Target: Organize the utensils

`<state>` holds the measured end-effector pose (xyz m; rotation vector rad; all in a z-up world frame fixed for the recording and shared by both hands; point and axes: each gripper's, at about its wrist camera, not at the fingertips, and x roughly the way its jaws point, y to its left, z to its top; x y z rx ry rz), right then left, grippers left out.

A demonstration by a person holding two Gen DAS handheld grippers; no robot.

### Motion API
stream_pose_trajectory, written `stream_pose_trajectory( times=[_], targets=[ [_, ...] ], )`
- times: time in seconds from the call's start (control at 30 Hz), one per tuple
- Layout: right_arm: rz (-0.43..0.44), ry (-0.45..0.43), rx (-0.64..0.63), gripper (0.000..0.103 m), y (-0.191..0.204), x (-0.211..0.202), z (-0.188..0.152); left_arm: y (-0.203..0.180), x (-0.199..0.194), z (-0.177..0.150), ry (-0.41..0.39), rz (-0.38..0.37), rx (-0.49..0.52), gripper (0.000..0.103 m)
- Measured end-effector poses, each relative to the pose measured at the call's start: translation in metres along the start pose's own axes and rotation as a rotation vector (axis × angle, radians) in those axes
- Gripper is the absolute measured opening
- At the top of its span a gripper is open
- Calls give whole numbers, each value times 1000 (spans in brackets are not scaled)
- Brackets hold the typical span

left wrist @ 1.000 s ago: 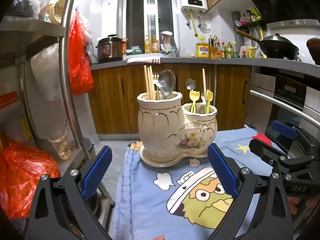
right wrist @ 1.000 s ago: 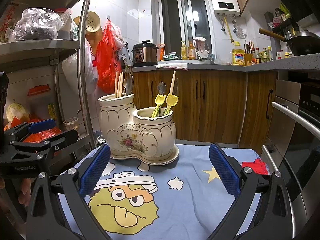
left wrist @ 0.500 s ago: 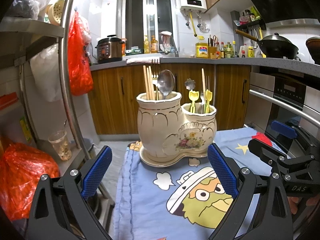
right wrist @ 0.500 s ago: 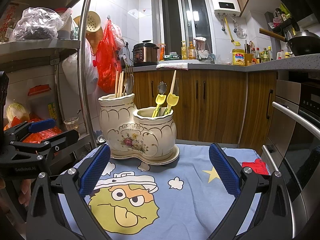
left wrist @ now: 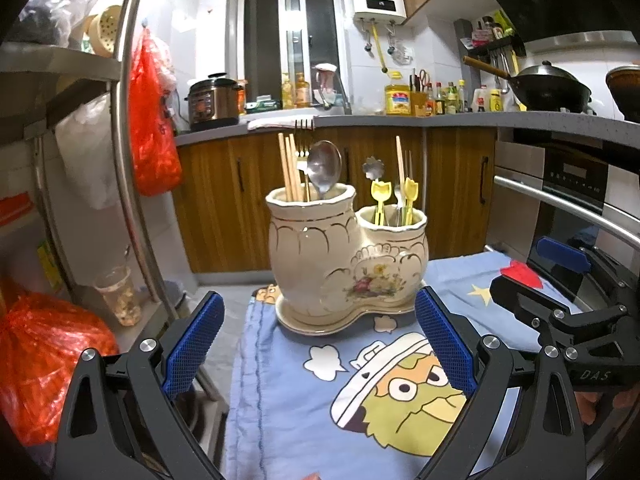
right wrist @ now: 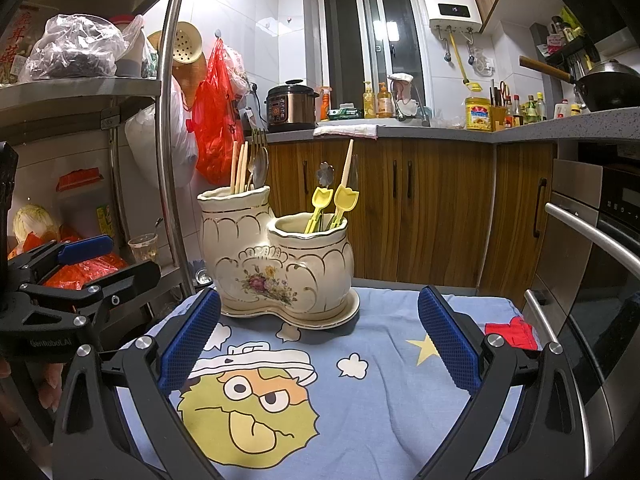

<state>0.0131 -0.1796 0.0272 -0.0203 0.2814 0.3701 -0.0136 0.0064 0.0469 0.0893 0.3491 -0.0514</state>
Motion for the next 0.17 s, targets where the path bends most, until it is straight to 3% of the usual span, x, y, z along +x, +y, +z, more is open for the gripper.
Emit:
stream_pose_trajectory(
  times=[0.17],
  targets=[
    [-1,1,2,98,0,0,0,1,0,0,-2,-5,-8,97]
  ],
)
